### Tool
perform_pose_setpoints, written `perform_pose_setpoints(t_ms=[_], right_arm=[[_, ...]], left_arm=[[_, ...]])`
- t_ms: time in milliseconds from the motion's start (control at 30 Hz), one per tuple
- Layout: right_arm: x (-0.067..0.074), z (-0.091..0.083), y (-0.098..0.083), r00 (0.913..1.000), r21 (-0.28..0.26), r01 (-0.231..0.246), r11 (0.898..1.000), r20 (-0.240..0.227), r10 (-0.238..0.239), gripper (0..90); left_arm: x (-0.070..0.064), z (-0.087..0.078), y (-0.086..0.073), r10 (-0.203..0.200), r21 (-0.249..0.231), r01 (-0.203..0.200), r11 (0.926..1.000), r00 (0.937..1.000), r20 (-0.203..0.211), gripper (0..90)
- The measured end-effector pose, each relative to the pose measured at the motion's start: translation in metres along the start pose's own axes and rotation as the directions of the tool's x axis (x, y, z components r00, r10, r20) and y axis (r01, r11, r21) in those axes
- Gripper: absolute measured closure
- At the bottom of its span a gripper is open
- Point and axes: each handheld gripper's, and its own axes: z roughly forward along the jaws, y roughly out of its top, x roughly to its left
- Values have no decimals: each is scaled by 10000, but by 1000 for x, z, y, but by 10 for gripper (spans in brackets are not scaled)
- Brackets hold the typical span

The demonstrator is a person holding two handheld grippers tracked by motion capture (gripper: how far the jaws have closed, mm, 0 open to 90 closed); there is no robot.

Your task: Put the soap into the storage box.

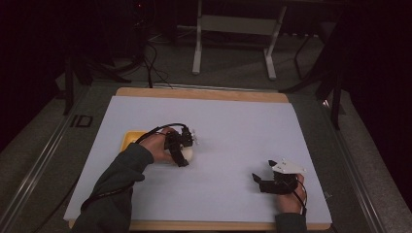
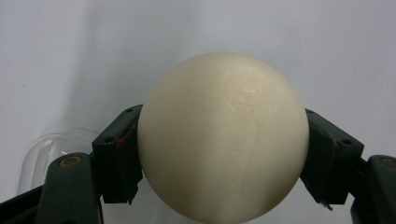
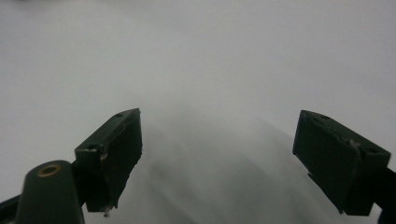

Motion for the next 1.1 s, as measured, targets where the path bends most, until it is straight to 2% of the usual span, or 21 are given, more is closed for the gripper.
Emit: perform_pose_setpoints(t_ms=[200, 567, 933, 1100], right_arm=[[0, 0, 0, 10000, -2, 6, 10000, -5, -6, 155], [0, 0, 0, 10000, 2, 12, 10000, 1, -12, 155], [0, 0, 0, 10000, 2, 21, 10000, 7, -21, 155], [0, 0, 0, 10000, 4, 18, 10000, 6, -18, 155]], left_arm=[[0, -3, -3, 40, -27, -40, 10000, 9999, -111, 256], [4, -12, -12, -232, -234, 228, 9995, 9995, -193, 256], [9, -21, -22, -342, -175, 335, 9993, 9985, -426, 256], [13, -26, -29, -529, -216, 519, 9984, 9973, -502, 256]])
